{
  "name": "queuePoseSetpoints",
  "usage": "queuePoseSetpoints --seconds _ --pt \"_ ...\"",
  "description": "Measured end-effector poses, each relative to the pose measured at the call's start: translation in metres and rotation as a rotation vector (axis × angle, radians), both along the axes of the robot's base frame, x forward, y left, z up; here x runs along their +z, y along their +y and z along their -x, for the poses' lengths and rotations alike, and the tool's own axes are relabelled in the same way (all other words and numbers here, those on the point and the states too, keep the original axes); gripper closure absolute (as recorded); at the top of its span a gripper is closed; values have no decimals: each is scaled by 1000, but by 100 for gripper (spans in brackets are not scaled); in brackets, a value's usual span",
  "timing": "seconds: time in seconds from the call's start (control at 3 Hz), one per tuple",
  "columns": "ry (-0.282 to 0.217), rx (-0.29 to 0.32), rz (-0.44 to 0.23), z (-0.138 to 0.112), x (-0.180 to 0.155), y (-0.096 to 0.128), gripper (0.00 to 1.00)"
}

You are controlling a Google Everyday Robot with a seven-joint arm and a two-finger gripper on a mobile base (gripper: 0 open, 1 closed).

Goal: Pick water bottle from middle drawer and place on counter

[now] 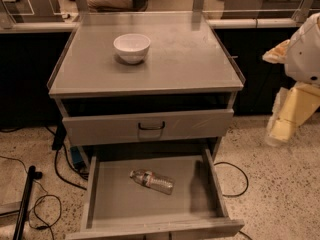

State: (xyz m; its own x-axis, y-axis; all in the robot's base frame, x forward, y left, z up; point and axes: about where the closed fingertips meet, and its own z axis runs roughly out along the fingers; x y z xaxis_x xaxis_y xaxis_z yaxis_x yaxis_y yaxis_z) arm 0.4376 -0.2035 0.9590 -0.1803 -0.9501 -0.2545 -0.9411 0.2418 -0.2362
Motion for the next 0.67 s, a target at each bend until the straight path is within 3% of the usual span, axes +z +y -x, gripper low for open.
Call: queuePoseSetpoints --seconds 0.33,0.67 --pt "3 60 -84 13 -33 18 0" --pt "1 83 -188 30 -73 28 0"
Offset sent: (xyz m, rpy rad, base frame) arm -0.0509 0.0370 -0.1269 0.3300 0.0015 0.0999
